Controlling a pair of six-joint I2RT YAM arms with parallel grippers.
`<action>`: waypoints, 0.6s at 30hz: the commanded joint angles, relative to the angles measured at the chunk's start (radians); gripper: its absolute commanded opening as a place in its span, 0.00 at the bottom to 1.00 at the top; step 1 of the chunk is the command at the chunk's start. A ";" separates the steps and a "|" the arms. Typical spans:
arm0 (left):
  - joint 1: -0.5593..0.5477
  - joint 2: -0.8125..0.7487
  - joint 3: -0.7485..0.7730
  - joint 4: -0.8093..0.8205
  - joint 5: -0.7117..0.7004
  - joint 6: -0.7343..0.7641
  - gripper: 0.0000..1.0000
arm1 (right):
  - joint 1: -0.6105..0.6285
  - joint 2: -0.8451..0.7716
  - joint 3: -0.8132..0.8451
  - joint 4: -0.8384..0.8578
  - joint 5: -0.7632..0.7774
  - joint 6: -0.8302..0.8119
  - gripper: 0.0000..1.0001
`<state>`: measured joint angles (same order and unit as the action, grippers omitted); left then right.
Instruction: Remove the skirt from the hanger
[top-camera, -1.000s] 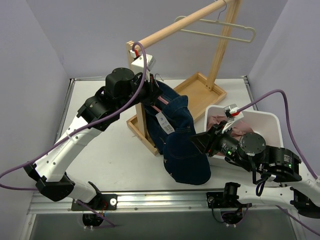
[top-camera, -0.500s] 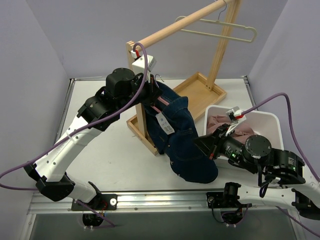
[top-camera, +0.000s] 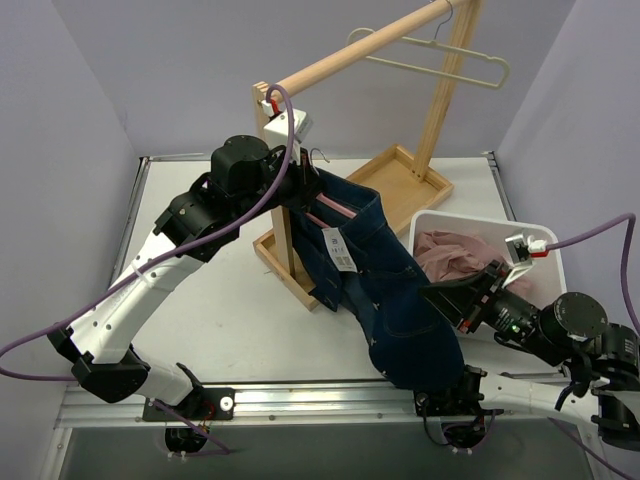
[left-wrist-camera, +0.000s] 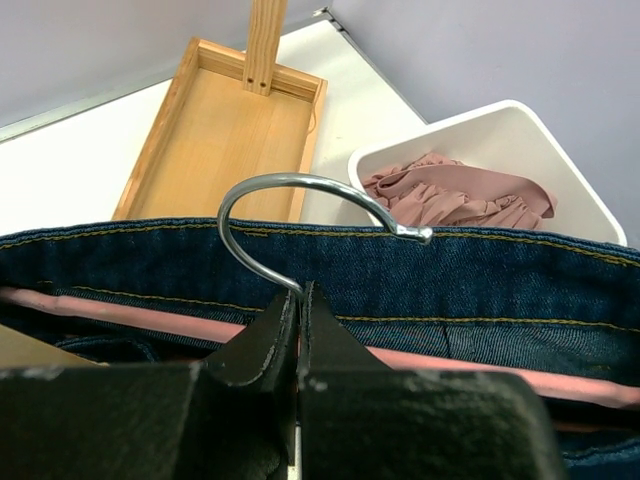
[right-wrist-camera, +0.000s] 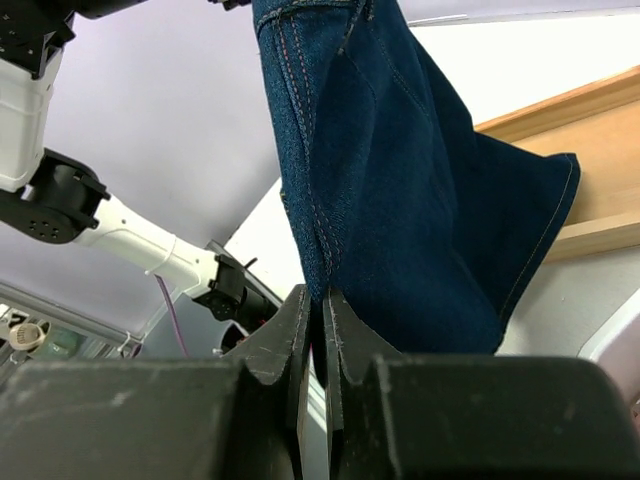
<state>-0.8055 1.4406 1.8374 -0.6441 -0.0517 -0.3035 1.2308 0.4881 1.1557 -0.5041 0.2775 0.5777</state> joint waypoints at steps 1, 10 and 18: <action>0.025 -0.014 0.060 0.073 -0.063 0.033 0.02 | -0.019 -0.048 0.004 0.041 -0.043 -0.010 0.00; 0.034 -0.017 0.062 0.067 -0.065 0.037 0.02 | -0.109 -0.141 0.015 -0.004 -0.051 -0.018 0.00; 0.046 -0.013 0.074 0.060 -0.059 0.035 0.02 | -0.162 -0.207 0.012 -0.050 -0.046 -0.003 0.00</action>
<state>-0.8055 1.4406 1.8439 -0.6399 0.0326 -0.3313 1.0874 0.3340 1.1442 -0.5667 0.2432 0.5755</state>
